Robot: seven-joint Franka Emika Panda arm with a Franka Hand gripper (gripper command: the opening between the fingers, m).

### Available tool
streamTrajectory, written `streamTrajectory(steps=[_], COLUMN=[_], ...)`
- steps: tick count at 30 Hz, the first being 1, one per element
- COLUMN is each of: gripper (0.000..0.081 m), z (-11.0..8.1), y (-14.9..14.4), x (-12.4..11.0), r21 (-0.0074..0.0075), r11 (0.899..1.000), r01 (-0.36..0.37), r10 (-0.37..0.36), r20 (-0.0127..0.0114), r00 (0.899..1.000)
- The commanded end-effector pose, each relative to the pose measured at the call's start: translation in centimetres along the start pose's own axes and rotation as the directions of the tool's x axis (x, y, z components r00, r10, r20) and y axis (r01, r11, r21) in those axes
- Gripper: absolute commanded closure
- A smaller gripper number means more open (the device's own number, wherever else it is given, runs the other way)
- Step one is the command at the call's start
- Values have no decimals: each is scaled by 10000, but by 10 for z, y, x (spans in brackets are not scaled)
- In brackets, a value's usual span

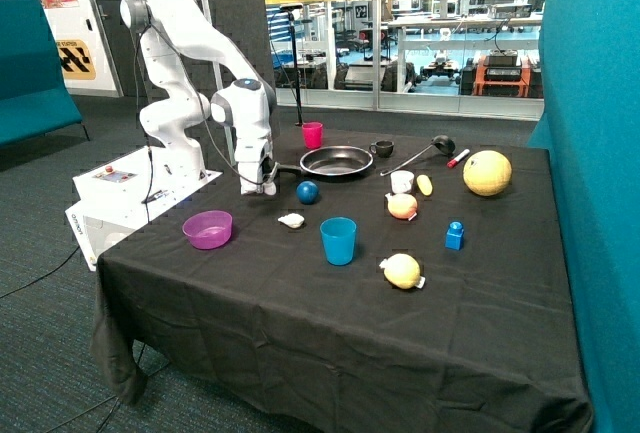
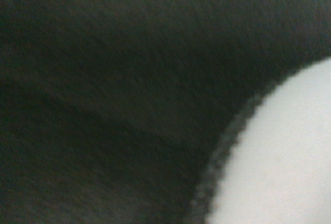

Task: Clean the pan

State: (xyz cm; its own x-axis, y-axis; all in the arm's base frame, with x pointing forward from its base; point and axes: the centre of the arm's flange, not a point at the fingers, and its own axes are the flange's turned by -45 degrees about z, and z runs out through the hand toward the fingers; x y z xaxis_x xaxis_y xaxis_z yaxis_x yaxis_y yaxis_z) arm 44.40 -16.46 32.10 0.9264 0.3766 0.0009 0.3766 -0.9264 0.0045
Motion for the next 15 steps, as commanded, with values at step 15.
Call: streamTrajectory(steps=[15], gripper=[808], z=[-48], y=[-44], x=[62], r21=[45], r11=[9961], r01=[881], r10=[-881], r20=[6], r00=[9961])
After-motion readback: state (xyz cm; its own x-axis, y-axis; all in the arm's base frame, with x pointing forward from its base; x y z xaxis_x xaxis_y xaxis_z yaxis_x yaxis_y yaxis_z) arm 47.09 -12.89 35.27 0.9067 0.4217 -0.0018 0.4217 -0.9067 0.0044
